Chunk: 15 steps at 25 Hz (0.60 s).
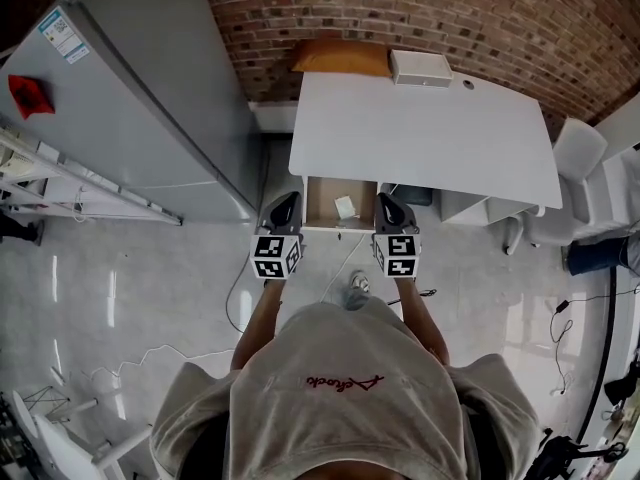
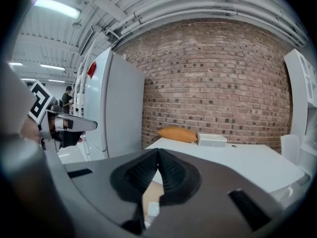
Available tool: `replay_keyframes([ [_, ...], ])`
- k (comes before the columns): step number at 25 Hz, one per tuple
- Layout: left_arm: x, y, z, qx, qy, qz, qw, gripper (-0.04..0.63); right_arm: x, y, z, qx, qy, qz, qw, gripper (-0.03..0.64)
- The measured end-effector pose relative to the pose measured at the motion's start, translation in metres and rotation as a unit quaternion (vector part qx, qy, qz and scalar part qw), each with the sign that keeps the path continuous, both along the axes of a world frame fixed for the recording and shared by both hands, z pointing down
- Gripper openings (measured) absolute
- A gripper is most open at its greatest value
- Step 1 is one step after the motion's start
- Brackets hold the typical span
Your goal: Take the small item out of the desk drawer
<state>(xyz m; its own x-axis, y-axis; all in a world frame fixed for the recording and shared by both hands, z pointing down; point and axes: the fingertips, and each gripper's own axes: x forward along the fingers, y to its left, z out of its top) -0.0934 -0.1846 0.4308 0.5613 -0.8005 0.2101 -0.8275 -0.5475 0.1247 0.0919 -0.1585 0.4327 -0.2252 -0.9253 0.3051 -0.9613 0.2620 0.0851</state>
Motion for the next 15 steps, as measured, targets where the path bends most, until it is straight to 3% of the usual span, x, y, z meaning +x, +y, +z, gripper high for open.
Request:
replay_keyframes([
  [15, 0.065, -0.052, -0.005, -0.008, -0.016, -0.044, 0.9989, 0.009, 0.064, -0.057, 0.004, -0.017, -0.011, -0.052, 0.998, 0.011],
])
